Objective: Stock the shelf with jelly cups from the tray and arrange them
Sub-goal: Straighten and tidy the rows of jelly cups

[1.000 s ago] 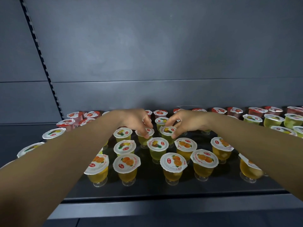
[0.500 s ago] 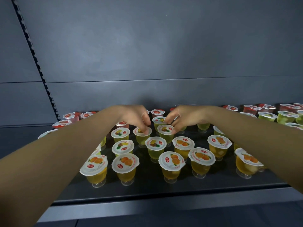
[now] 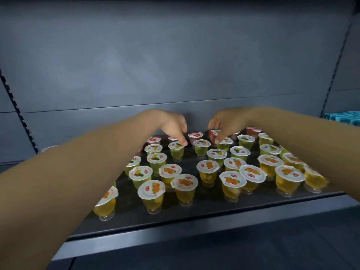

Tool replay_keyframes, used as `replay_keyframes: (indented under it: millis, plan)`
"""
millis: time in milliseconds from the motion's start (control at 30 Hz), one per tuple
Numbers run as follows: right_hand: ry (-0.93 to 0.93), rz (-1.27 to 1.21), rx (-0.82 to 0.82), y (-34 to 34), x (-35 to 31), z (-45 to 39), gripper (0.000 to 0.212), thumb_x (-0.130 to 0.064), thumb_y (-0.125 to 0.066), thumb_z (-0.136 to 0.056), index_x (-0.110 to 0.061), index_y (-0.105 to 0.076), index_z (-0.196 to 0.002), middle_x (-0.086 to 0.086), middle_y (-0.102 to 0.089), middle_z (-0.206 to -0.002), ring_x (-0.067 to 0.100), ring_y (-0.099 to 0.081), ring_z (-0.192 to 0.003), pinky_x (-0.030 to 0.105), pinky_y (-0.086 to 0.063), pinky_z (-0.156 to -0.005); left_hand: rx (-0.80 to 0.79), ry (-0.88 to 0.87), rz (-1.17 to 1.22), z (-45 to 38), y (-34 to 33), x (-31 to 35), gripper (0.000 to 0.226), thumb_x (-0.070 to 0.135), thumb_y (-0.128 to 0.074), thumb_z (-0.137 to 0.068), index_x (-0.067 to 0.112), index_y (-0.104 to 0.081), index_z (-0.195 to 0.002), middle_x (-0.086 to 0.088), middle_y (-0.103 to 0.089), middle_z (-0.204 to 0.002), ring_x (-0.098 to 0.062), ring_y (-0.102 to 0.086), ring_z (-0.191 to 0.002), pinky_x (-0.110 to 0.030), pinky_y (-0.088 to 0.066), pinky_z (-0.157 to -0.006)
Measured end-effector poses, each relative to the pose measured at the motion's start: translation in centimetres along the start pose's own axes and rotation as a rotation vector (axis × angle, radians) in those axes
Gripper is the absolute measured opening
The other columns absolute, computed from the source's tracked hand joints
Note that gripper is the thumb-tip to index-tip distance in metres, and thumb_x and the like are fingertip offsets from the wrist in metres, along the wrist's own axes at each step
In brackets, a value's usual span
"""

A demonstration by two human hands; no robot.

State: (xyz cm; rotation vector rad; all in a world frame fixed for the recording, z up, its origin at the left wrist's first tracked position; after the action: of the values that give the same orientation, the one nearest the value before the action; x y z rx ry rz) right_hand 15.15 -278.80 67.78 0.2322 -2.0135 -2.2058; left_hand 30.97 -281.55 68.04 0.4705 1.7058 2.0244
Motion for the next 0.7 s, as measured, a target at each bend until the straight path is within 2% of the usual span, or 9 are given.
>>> replay_keyframes:
  millis: [133, 300, 467, 700]
  plan:
    - [0.006, 0.027, 0.005, -0.1, 4.4, 2.9, 0.046, -0.03, -0.068, -0.087, -0.015, -0.053, -0.128, 0.001, -0.057, -0.128, 0.024, -0.053, -0.115, 0.037, -0.044, -0.102, 0.003, 0.018, 0.02, -1.0, 0.0, 4.6, 0.06, 0.036, -0.062, -0.088, 0.011, -0.042, -0.14, -0.003, -0.047, -0.142, -0.022, -0.044, -0.129, -0.033, -0.033, -0.107]
    - [0.051, -0.035, -0.006, -1.3, 8.7, 4.7, 0.054, -0.026, -0.072, -0.083, -0.017, -0.051, -0.132, -0.003, -0.054, -0.129, 0.022, -0.061, -0.096, 0.044, -0.056, -0.087, 0.031, 0.081, 0.064, -2.3, -1.0, 8.7, 0.059, 0.037, -0.059, -0.09, 0.011, -0.041, -0.14, -0.003, -0.044, -0.144, -0.022, -0.041, -0.131, -0.035, -0.033, -0.109]
    - [0.105, -0.117, 0.022, -3.1, 11.1, 4.5, 0.048, -0.025, -0.069, -0.086, -0.019, -0.053, -0.13, -0.003, -0.054, -0.134, 0.021, -0.051, -0.122, 0.033, -0.042, -0.101, 0.036, 0.118, 0.12, -4.0, -2.4, 10.5, 0.058, 0.037, -0.059, -0.09, 0.012, -0.042, -0.14, -0.003, -0.044, -0.144, -0.023, -0.041, -0.131, -0.035, -0.035, -0.107]
    - [0.134, -0.214, 0.005, -5.3, 12.2, 1.7, 0.051, -0.02, -0.068, -0.086, -0.021, -0.051, -0.134, -0.003, -0.05, -0.14, 0.019, -0.049, -0.125, 0.028, -0.039, -0.096, -0.016, 0.131, 0.135, -6.2, -3.8, 9.6, 0.057, 0.039, -0.062, -0.088, 0.019, -0.044, -0.139, 0.0, -0.043, -0.144, -0.022, -0.041, -0.132, -0.033, -0.033, -0.107]
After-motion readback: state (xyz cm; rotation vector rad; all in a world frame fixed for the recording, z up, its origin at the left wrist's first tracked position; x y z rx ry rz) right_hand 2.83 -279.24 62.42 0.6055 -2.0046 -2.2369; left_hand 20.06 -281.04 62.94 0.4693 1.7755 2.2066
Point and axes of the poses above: each hand's wrist, its own z-axis away from the middle knuckle, its own y-axis out of the back of the hand, x = y × z, the point moved 3 cm from there along -z, towards the middle knuckle
